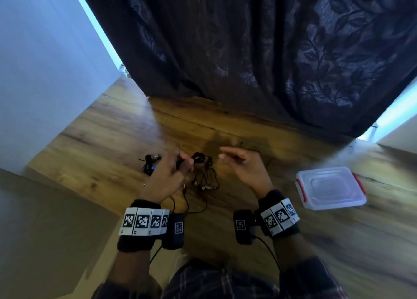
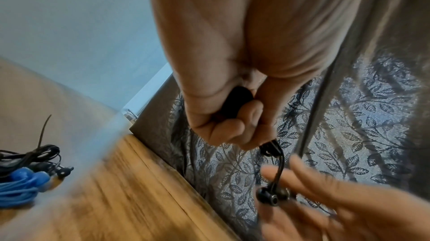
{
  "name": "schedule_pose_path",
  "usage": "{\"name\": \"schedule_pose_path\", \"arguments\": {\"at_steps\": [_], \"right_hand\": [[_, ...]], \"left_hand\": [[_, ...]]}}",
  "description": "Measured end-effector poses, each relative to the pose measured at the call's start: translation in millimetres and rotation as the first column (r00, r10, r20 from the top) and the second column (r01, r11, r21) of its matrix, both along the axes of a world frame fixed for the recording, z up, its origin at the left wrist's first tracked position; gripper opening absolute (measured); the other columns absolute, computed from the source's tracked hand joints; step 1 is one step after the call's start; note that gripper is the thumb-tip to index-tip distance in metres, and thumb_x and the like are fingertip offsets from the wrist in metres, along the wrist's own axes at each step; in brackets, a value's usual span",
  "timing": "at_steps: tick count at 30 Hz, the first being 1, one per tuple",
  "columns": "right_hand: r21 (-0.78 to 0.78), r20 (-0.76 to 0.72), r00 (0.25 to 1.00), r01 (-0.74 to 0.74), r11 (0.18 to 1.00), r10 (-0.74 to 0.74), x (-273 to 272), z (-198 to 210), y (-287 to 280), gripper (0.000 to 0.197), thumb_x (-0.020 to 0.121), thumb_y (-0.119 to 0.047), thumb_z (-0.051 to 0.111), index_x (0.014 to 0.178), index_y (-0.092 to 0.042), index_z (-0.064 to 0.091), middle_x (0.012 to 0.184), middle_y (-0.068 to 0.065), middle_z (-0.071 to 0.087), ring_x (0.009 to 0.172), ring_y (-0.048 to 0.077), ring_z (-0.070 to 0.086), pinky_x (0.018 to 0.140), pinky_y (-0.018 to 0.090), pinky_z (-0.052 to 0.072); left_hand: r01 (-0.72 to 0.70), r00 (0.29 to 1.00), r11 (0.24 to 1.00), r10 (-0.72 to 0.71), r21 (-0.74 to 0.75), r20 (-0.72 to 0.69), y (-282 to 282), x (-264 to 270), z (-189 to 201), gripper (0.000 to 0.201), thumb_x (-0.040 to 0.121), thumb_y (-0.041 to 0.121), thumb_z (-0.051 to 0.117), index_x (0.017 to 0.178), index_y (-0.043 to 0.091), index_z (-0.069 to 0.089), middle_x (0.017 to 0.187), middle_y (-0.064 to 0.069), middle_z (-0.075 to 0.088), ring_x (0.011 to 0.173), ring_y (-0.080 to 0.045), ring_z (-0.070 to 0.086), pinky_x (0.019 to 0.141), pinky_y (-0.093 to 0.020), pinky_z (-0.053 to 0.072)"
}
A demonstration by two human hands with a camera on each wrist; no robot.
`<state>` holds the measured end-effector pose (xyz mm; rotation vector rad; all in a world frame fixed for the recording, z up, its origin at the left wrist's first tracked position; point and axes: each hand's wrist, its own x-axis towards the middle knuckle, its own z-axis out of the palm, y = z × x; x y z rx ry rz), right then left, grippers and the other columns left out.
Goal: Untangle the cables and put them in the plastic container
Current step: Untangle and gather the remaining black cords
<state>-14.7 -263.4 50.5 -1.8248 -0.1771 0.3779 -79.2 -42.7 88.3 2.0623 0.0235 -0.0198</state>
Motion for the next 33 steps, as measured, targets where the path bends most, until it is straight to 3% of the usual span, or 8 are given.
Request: {"name": "schedule_pose_path", "arguments": {"at_steps": [3,7,15,19,22,24,28,33], "right_hand": [[-0.313,0.058,0.983,0.184,0.932,-0.174,7.3,-22.8,-33.7,0.024,0.095,-0.014,0.066,0.118,-0.017,0.071,0.119,0.0,0.071,0.114,0.011,0.063,0.092,0.016,0.044],[-0.547,0.041,0.975,0.206,0.812,-0.219,10.2,-44.4,-62.3,0.026,0.096,0.001,0.056,0.111,-0.012,0.072,0.117,0.008,0.071,0.112,0.022,0.065,0.098,0.033,0.048],[-0.663,0.073,0.987,0.157,0.732,-0.145,20.4,-79.9,-66.1,0.02,0.098,-0.011,0.057,0.11,-0.016,0.073,0.119,0.014,0.066,0.109,0.026,0.062,0.095,0.039,0.054],[-0.697,0.08,0.984,0.169,0.697,-0.159,25.4,-94.6,-65.2,0.023,0.096,-0.004,0.056,0.104,-0.013,0.076,0.116,0.018,0.067,0.102,0.03,0.065,0.09,0.044,0.057],[-0.72,0.088,0.988,0.15,0.678,-0.126,22.5,-94.6,-65.2,0.023,0.095,-0.005,0.054,0.102,-0.012,0.075,0.119,0.022,0.064,0.111,0.035,0.058,0.094,0.046,0.054],[-0.73,0.118,0.988,0.151,0.666,-0.095,17.9,-87.8,-63.4,0.021,0.094,-0.007,0.056,0.1,-0.012,0.075,0.127,0.021,0.058,0.119,0.038,0.05,0.1,0.048,0.047],[-0.627,0.339,0.94,0.247,0.739,-0.026,11.0,-48.6,-47.6,0.008,0.086,-0.013,0.065,0.089,-0.02,0.069,0.127,0.006,0.052,0.119,0.032,0.04,0.097,0.042,0.032],[-0.297,0.528,0.847,0.245,0.923,-0.055,-1.5,21.7,-5.6,0.009,0.093,-0.019,0.062,0.1,-0.024,0.059,0.104,-0.009,0.061,0.109,0.012,0.049,0.09,0.03,0.025]], "left_hand": [[-0.013,1.0,1.0,0.013,0.026,0.004,2.9,-0.1,1.3,0.012,0.099,0.018,0.057,0.087,0.019,0.054,0.084,-0.004,0.066,0.073,-0.004,0.058,0.07,-0.03,0.041],[-0.043,0.999,0.998,0.042,0.04,0.032,7.7,1.8,0.5,0.016,0.099,0.016,0.056,0.086,0.023,0.053,0.082,0.0,0.065,0.077,-0.011,0.061,0.074,-0.034,0.044],[-0.071,0.996,0.994,0.066,0.078,0.054,11.1,3.8,-3.7,0.015,0.099,0.012,0.055,0.088,0.021,0.051,0.078,0.014,0.066,0.076,-0.011,0.06,0.072,-0.035,0.046],[-0.07,0.995,0.995,0.065,0.067,0.072,9.5,2.8,0.8,0.009,0.099,0.013,0.055,0.09,0.015,0.052,0.081,0.001,0.065,0.077,-0.012,0.061,0.073,-0.037,0.049],[-0.082,0.994,0.994,0.077,0.07,0.075,7.4,3.7,4.2,0.008,0.099,0.01,0.055,0.092,0.007,0.053,0.08,0.0,0.064,0.072,-0.001,0.058,0.071,-0.029,0.044],[-0.095,0.994,0.994,0.092,0.055,0.062,6.7,3.4,5.7,0.008,0.099,0.011,0.055,0.091,0.01,0.053,0.083,-0.003,0.065,0.073,-0.004,0.058,0.071,-0.032,0.047],[-0.136,0.991,0.99,0.135,0.045,0.023,5.4,4.4,9.1,0.008,0.099,0.014,0.055,0.091,0.012,0.053,0.086,-0.008,0.066,0.079,-0.014,0.06,0.075,-0.035,0.047],[-0.197,0.98,0.979,0.196,0.051,0.02,2.5,8.5,15.5,0.018,0.1,0.012,0.053,0.085,0.022,0.05,0.088,-0.012,0.066,0.082,-0.027,0.062,0.075,-0.037,0.047]]}}
